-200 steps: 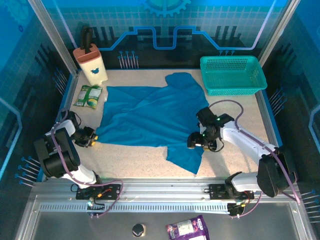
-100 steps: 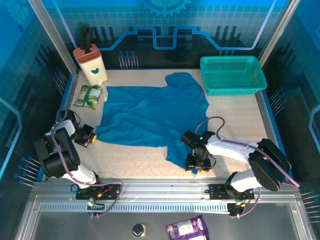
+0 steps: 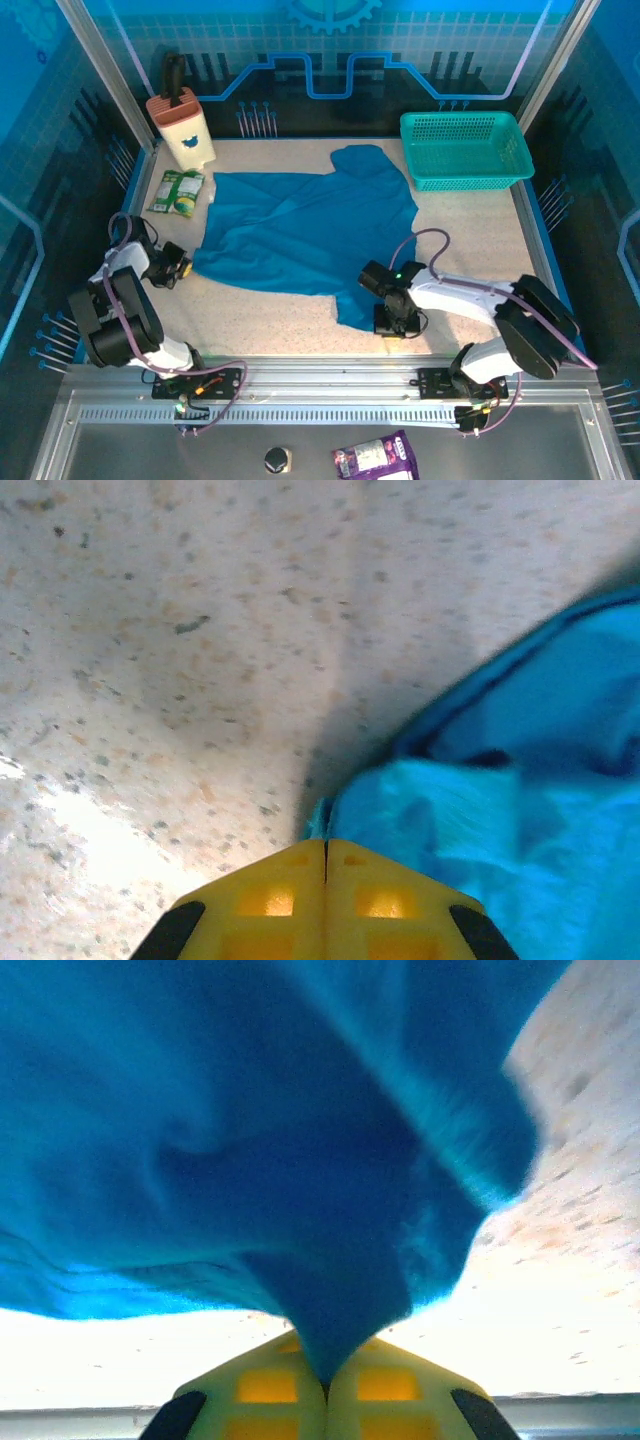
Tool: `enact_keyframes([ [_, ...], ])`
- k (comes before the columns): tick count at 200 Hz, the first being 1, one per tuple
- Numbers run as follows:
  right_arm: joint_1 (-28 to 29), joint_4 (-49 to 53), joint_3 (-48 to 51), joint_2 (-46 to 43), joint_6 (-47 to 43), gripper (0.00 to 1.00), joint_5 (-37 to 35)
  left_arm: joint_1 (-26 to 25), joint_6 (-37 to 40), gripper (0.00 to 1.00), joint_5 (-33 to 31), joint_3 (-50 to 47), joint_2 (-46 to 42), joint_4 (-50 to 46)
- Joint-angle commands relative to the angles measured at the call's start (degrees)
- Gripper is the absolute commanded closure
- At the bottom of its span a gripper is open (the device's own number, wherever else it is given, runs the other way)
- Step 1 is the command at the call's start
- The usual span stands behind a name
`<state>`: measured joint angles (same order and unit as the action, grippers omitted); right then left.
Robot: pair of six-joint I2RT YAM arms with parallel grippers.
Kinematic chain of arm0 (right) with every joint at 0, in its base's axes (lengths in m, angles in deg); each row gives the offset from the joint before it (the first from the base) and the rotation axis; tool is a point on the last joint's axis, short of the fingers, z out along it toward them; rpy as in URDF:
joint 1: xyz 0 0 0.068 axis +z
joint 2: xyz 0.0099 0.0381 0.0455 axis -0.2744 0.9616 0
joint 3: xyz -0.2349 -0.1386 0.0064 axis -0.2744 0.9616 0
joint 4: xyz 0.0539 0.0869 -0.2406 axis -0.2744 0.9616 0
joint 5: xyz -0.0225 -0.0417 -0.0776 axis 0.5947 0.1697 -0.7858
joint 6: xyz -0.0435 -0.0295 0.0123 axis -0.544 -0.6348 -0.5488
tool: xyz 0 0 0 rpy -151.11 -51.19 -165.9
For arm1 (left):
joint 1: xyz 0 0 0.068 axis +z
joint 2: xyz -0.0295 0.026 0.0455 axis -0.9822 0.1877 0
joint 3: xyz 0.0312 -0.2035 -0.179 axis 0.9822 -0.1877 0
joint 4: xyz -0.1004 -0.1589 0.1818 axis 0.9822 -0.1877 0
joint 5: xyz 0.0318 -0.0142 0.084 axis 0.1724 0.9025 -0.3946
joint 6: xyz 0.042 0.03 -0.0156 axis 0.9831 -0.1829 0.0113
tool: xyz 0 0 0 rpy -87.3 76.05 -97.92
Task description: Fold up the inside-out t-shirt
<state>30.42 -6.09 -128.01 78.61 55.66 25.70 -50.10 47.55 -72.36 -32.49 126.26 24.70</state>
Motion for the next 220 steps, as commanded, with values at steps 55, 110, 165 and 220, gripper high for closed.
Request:
enact_keyframes([
  [55, -19.3, 1.0, -36.9, -14.5, -25.1, 1.0, -22.2, -6.2, -0.9, 1.0, 8.9, 20.2, -14.4, -9.5],
  [110, -27.7, -1.8, -75.2, -6.2, -45.9, 1.0, -30.5, -12.6, -3.9, 1.0, 11.0, 34.7, -15.1, -7.5],
  [165, -27.9, -6.0, -87.3, -0.2, -48.2, 1.0, -27.4, -14.5, -3.4, 1.0, 9.0, 63.4, -7.8, -11.4],
  [220, -28.5, -8.1, -82.5, -2.6, -47.6, 1.0, -29.3, -13.8, -4.2, 1.0, 7.0, 83.5, -2.8, -14.1],
])
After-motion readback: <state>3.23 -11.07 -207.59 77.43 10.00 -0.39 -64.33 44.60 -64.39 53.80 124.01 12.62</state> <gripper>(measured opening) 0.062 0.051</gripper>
